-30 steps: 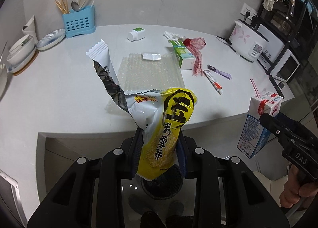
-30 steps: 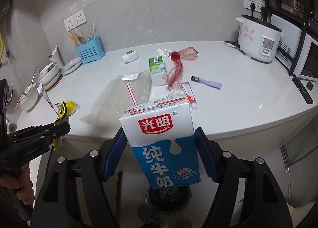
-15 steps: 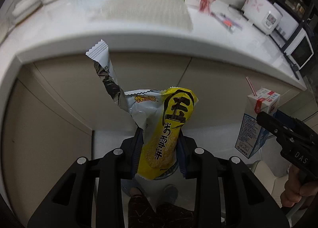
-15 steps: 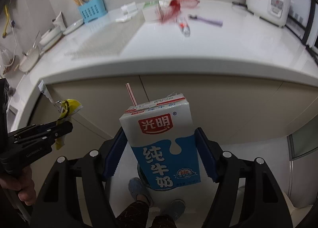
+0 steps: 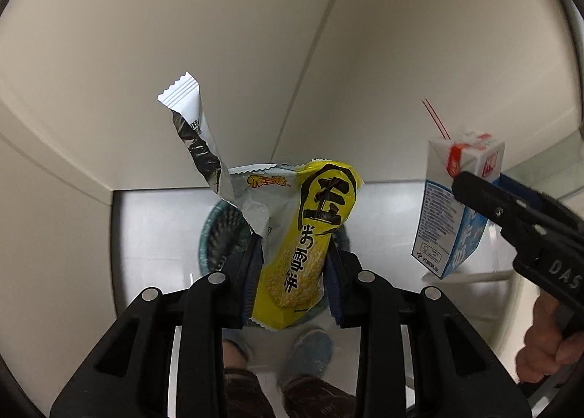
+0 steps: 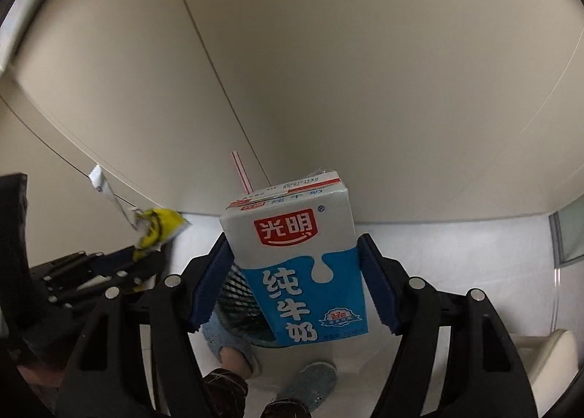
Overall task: Collect trash
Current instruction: 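Carry the wrapper and milk carton down over the green trash basket, then open the left tool over the basket while the right tool releases the carton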
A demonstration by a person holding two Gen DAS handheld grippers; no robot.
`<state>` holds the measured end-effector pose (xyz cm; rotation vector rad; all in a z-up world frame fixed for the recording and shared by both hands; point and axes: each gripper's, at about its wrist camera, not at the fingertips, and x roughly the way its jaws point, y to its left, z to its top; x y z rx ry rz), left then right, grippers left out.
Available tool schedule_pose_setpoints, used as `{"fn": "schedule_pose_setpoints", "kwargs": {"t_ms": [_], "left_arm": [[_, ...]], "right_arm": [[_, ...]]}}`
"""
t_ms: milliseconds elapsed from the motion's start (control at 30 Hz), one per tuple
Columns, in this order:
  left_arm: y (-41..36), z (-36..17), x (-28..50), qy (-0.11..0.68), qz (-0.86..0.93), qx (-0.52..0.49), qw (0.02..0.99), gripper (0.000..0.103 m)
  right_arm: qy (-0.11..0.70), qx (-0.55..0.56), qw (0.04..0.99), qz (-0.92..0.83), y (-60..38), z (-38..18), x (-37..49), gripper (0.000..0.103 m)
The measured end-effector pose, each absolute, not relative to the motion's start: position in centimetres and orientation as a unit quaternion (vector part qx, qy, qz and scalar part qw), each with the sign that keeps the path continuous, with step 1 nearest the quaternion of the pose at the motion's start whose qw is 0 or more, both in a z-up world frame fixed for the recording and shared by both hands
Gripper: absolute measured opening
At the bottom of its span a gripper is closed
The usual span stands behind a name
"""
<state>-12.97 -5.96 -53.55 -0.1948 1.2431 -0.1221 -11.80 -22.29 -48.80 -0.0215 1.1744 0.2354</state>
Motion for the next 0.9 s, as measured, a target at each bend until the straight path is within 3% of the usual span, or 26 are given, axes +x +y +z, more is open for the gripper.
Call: {"fn": "schedule_pose_setpoints", "kwargs": {"t_ms": [200, 400, 567, 633, 900], "left_arm": [[-7.2, -64.6, -11.5, 0.604, -0.063, -0.080, 0.790, 0.031], [-8.3, -71.1, -10.8, 0.625, -0.067, -0.071, 0.774, 0.033], [-8.5, -72.3, -10.9, 0.629, -0.065, -0.075, 0.771, 0.045], [-8.9, -72.0, -11.0, 0.626, -0.062, -0.079, 0.773, 0.058], [-8.5, -70.8, -11.5, 0.611, -0.046, -0.087, 0.785, 0.083]], "right_arm": [[0.576, -0.007, 0.811, 0.104, -22.4, -57.5, -10.9, 0.066], [0.591, -0.007, 0.801, 0.100, -22.9, -62.2, -11.0, 0.066], [0.597, -0.010, 0.796, 0.100, -23.4, -63.5, -10.7, 0.066], [0.597, -0.012, 0.795, 0.104, -23.2, -63.5, -10.5, 0.066], [0.591, -0.012, 0.798, 0.116, -22.3, -63.7, -10.3, 0.066]]}}
